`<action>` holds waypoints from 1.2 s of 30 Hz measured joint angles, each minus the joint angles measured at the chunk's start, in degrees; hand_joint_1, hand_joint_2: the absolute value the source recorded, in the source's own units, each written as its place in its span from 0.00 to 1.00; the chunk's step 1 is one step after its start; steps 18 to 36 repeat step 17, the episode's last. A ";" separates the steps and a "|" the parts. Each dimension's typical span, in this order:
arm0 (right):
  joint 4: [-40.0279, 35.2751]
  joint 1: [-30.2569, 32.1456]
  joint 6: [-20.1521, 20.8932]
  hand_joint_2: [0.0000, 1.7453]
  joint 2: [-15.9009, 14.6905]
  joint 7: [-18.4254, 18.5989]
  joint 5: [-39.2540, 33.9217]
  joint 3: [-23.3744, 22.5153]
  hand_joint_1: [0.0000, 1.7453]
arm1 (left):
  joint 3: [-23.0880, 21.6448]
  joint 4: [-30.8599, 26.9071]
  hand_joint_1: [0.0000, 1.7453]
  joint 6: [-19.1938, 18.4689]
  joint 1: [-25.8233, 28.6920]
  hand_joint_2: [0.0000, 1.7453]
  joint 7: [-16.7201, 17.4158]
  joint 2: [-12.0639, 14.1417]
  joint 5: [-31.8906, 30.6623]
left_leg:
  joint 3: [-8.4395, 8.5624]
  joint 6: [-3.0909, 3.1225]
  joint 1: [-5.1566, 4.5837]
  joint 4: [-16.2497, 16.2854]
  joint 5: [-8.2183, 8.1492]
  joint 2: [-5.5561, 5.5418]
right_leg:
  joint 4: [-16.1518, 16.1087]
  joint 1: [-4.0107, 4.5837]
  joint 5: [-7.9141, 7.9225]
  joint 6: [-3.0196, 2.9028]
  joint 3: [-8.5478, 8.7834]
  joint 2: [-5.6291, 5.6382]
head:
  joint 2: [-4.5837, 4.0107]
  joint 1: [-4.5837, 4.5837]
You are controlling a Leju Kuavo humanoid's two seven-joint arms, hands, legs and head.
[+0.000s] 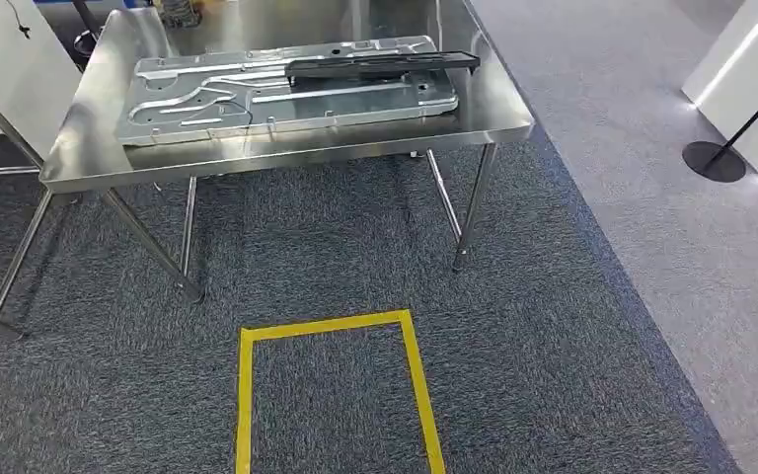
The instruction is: Take the parts from the cabinet and place them on the table.
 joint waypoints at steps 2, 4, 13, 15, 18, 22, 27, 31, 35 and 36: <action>0.07 -0.02 2.33 0.00 0.15 2.27 -0.57 -0.04 0.00 | -0.33 0.00 0.00 -0.17 -0.12 0.00 0.28 0.00 -0.59 | -0.13 -0.58 0.03 -0.19 0.98 -0.01 | 0.41 0.20 0.50 -0.72 -0.66 -0.05 | 0.00 -0.02; 0.37 -0.03 2.94 0.00 0.48 2.90 -0.68 -0.09 0.00 | -0.50 0.00 0.00 -0.17 -0.03 0.00 0.42 0.02 -0.61 | -0.85 -1.36 0.42 0.69 -0.45 -0.26 | 0.14 -0.18 1.79 -1.93 -1.67 -0.49 | 0.00 -0.02; 0.37 -0.08 8.78 0.00 0.77 8.01 -2.45 -1.84 0.00 | -2.47 0.00 0.00 -3.83 0.20 0.00 5.92 -1.53 -3.85 | 5.18 -1.05 0.71 5.80 -3.47 -0.37 | 0.63 0.50 6.42 -2.04 -7.95 -0.46 | 0.00 -0.02; 0.37 -0.03 8.54 0.00 1.01 6.88 -2.58 -2.01 0.00 | -2.86 0.00 0.00 -4.28 0.08 0.00 5.47 -1.77 -4.59 | 11.08 -0.34 0.34 -3.34 -6.47 -0.33 | 0.83 0.79 7.00 -1.44 -8.10 -0.53 | 0.00 -0.02; 0.37 -0.11 8.56 0.00 1.03 5.50 -2.62 -2.34 0.00 | -2.93 0.00 0.00 -4.15 -0.07 0.00 4.90 -1.84 -4.59 | 10.45 -0.07 0.05 -3.84 -6.78 -0.33 | 0.82 0.57 7.77 -0.68 -8.51 -0.63 | 0.00 -0.02; 0.37 -0.11 8.56 0.00 1.03 5.50 -2.62 -2.34 0.00 | -2.93 0.00 0.00 -4.15 -0.07 0.00 4.90 -1.84 -4.59 | 10.45 -0.07 0.05 -3.84 -6.78 -0.33 | 0.82 0.57 7.77 -0.68 -8.51 -0.63 | 0.00 -0.02; 0.37 -0.11 8.56 0.00 1.03 5.50 -2.62 -2.34 0.00 | -2.93 0.00 0.00 -4.15 -0.07 0.00 4.90 -1.84 -4.59 | 10.45 -0.07 0.05 -3.84 -6.78 -0.33 | 0.82 0.57 7.77 -0.68 -8.51 -0.63 | 0.00 -0.02; 0.37 -0.11 8.56 0.00 1.03 5.50 -2.62 -2.34 0.00 | -2.93 0.00 0.00 -4.15 -0.07 0.00 4.90 -1.84 -4.59 | 10.45 -0.07 0.05 -3.84 -6.78 -0.33 | 0.82 0.57 7.77 -0.68 -8.51 -0.63 | 0.00 -0.02; 0.37 -0.11 8.56 0.00 1.03 5.50 -2.62 -2.34 0.00 | -2.93 0.00 0.00 -4.15 -0.07 0.00 4.90 -1.84 -4.59 | 10.45 -0.07 0.05 -3.84 -6.78 -0.33 | 0.82 0.57 7.77 -0.68 -8.51 -0.63 | 0.00 -0.02; 0.37 -0.11 8.56 0.00 1.03 5.50 -2.62 -2.34 0.00 | -2.93 0.00 0.00 -4.15 -0.07 0.00 4.90 -1.84 -4.59 | 10.45 -0.07 0.05 -3.84 -6.78 -0.33 | 0.82 0.57 7.77 -0.68 -8.51 -0.63 | 0.00 -0.02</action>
